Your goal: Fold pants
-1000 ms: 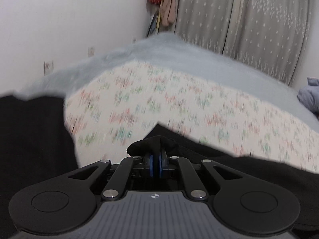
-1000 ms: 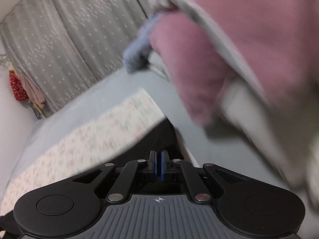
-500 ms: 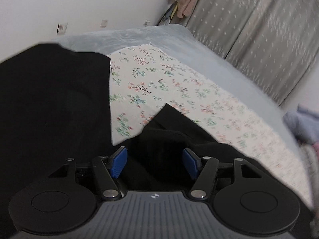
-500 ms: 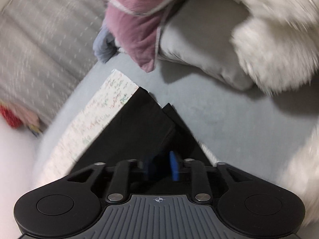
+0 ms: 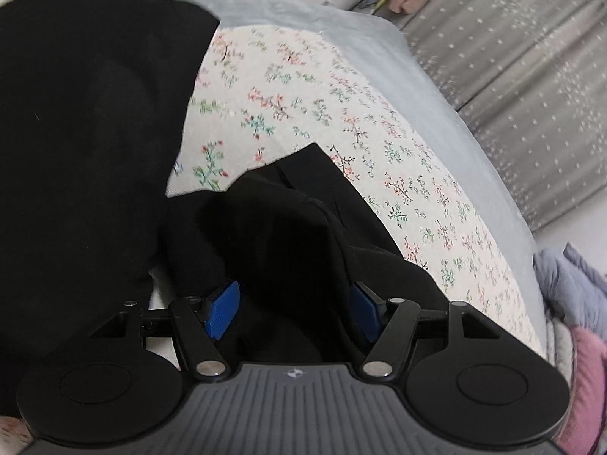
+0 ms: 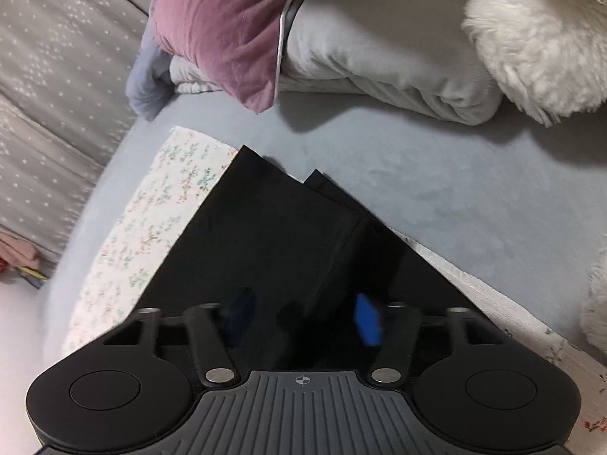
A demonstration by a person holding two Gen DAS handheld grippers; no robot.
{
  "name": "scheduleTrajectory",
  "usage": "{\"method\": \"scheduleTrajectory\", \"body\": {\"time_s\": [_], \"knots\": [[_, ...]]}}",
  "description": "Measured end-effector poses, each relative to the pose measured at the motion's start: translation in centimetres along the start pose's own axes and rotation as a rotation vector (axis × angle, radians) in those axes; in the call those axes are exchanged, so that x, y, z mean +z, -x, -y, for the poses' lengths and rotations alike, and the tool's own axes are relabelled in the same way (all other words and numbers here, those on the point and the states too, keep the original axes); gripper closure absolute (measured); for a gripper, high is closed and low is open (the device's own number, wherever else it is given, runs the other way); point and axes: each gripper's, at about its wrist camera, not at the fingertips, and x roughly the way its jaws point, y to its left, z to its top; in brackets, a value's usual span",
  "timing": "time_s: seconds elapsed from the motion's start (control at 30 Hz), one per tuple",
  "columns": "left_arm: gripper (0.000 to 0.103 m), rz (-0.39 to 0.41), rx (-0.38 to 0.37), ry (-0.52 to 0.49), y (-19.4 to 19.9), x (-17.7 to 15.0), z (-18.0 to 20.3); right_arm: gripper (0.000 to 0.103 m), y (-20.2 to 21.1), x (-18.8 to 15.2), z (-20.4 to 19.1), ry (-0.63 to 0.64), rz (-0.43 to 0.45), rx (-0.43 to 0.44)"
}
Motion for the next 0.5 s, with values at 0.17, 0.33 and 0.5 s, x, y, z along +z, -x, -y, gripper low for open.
{"method": "scheduleTrajectory", "body": {"time_s": [0.17,0.33,0.5], "knots": [[0.018,0.020,-0.050,0.052,-0.9,0.6,1.8,0.079,-0.8,-0.7,0.9,-0.012,0.012,0.002],[0.021,-0.001,0.090,0.026,-3.8,1.3,3.9,0.081,-0.7,-0.4,1.6,-0.053,0.005,0.031],[0.086,0.022,0.116,0.001,-3.3,3.1,3.4,0.100,-0.6,-0.2,1.0,0.024,0.010,0.043]]}}
